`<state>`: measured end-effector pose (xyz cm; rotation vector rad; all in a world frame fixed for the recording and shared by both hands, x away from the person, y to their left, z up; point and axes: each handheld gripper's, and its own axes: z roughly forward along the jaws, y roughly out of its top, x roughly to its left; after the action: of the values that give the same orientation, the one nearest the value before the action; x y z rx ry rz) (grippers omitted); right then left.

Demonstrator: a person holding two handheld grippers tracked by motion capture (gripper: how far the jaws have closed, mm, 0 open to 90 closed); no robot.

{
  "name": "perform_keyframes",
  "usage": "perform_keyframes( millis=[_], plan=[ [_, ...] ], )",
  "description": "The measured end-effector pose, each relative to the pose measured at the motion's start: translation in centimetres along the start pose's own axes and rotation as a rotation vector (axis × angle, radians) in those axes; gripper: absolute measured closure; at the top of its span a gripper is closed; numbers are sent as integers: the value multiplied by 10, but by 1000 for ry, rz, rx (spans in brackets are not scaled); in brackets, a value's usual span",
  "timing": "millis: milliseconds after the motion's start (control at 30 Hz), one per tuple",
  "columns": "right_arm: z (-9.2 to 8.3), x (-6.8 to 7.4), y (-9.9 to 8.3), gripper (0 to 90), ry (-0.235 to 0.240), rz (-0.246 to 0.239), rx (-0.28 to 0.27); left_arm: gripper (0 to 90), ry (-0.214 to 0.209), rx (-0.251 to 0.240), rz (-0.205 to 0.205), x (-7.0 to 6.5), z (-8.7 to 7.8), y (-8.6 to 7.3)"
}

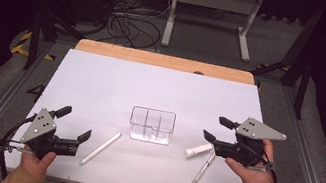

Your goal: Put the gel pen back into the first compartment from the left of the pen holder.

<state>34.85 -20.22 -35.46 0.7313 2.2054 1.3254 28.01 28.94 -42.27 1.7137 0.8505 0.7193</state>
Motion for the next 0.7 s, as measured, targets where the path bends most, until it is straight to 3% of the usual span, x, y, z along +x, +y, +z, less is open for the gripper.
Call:
perform_keyframes(
  millis=[200,400,700],
  plan=[
    [-1,0,-3,305,1,20,-14,58,0,0,0,0,0,0],
    [0,2,-5,305,-54,24,64,58,-5,5,-1,0,1,0],
    [-2,3,-8,305,-72,21,50,58,-2,3,4,0,0,0]
  ],
)
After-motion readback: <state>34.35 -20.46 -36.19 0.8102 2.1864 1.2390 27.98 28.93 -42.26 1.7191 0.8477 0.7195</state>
